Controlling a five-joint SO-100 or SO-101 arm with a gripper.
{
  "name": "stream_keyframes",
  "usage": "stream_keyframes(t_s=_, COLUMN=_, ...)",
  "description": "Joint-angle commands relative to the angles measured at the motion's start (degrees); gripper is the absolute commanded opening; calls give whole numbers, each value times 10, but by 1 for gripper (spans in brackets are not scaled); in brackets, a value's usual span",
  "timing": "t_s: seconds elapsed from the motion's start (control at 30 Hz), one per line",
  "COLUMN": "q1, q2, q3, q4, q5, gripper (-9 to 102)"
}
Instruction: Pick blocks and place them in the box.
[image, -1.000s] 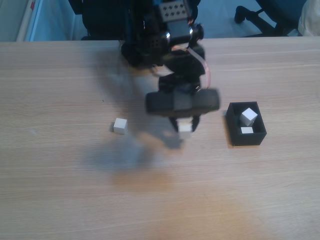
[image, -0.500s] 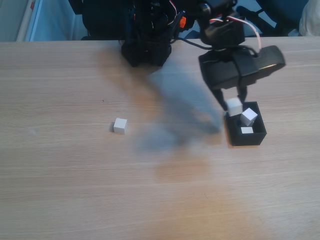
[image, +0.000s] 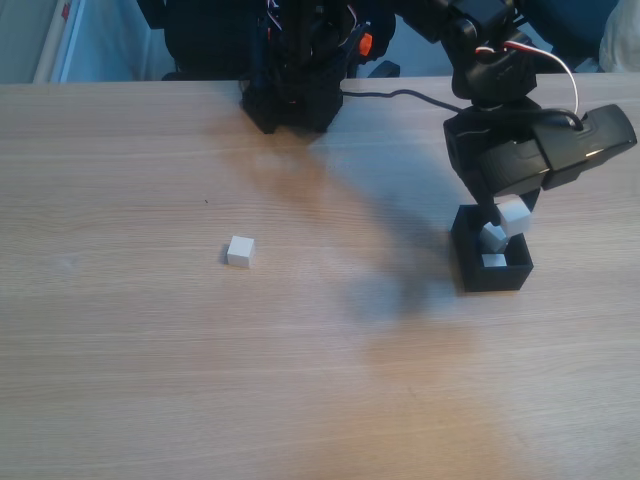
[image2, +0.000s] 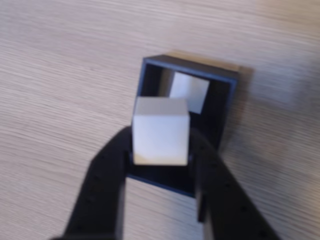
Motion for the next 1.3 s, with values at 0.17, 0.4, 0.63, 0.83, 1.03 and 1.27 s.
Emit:
stream_keyframes(t_s=0.17, q1=4, q2=2, q3=-36, q4=6, q5=-2, gripper=14)
stream_keyframes(t_s=0.4, q1=29, q2=21, q3=-27, q4=40, q5=-6, gripper=11)
stream_keyframes(t_s=0.63, q1=167, q2=108, q3=24, q4=127, q5=2, gripper=14)
stream_keyframes(t_s=0.83, q1=343, q2=164, q3=102, q4=208, q5=-122, gripper=19)
stream_keyframes(t_s=1.03, q1=503, q2=203, q3=181, q4=202, q5=-250, gripper=21)
stream_keyframes(t_s=1.27, q1=584, q2=231, q3=264, q4=111, q5=-322, gripper=23)
